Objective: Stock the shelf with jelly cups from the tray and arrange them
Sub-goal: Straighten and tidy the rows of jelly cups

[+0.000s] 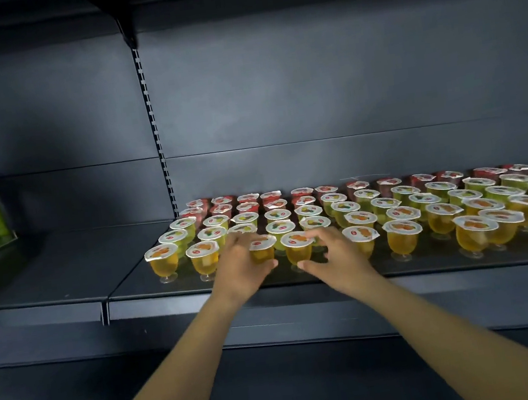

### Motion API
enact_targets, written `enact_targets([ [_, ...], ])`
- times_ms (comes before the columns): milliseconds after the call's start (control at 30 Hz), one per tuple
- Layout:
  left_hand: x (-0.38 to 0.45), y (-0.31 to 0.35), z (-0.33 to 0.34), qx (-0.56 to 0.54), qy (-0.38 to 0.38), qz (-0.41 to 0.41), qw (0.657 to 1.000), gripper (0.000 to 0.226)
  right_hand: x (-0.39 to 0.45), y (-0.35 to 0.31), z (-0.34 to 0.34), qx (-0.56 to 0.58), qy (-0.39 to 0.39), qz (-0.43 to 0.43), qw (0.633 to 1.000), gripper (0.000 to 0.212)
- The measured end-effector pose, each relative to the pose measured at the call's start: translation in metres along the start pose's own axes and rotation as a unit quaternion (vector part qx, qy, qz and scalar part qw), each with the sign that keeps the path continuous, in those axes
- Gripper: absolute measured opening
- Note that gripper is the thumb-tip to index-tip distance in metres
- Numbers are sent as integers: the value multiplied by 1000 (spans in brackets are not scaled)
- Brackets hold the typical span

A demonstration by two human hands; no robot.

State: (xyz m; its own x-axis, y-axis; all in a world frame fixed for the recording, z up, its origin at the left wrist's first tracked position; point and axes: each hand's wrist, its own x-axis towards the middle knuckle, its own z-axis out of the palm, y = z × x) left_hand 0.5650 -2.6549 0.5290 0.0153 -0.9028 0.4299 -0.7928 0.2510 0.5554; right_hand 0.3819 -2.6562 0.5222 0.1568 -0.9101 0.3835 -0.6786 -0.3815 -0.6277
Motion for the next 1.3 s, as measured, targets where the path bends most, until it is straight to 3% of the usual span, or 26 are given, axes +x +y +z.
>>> enact_targets([
  [133,-2,-6,18,-117,68,-77,988,55,6,9,18,123,30,9,992,43],
  [267,-5,-8,24,-170,78,-75,980,54,10,11,25,163,31,3,986,41],
  [567,-11,-22,23,-137,117,-55,982,55,12,5,32,187,3,-22,982,40],
  [1000,-11,-24,22,-127,115,-60,983,55,13,6,34,175,-2,-33,984,41],
  [1300,-5,-12,10,-9,80,-71,994,55,14,7,32,156,-17,-39,987,43],
])
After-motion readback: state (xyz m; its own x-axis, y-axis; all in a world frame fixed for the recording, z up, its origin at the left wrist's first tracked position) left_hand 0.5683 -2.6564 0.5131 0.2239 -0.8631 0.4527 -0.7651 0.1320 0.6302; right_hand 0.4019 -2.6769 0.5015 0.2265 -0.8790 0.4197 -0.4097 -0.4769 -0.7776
